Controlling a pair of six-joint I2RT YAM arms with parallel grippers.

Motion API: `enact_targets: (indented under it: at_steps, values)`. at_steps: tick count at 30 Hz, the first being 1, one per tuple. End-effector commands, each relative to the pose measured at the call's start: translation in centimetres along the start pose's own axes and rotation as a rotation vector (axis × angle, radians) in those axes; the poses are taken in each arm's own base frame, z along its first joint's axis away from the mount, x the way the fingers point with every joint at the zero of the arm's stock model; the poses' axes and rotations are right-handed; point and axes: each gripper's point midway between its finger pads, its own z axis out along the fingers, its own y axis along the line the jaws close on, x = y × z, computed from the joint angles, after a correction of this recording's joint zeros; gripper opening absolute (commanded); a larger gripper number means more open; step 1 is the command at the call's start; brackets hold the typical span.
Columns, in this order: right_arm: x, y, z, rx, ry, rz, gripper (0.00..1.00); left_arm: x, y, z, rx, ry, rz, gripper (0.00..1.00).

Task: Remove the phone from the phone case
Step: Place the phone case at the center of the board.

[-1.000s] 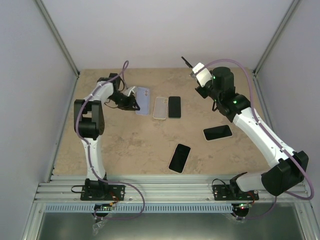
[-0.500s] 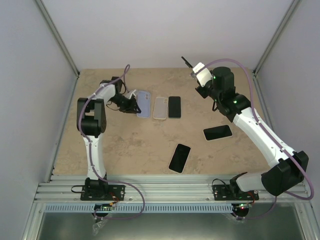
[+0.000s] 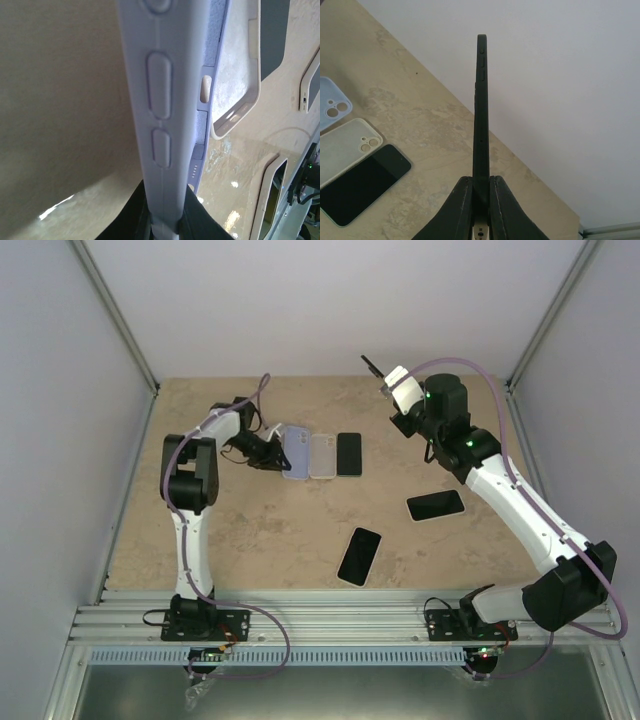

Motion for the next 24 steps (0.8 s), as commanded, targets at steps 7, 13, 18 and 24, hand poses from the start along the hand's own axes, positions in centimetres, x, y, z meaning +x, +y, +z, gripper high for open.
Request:
enact_targets:
  at_steps: [7, 13, 18, 24]
  values:
    - [-1.7, -1.4, -0.5, 0.039, -0.062, 0.022, 0.01, 0.0, -0.6, 1.4, 0.026, 0.011, -0.012, 0.0]
    - [-1.7, -1.4, -0.7, 0.04, -0.065, 0.018, 0.01, 0.0, -0.1, 0.9, 0.023, -0.014, -0.044, 0.0]
    - [-1.5, -1.2, -0.7, 0.038, -0.061, 0.018, 0.01, 0.0, 0.7, 0.3, 0.017, -0.03, -0.073, 0.0]
    - [-1.6, -1.3, -0.6, 0.038, -0.064, 0.019, 0.01, 0.1, 0.9, 0.5, 0.011, -0.025, -0.074, 0.14]
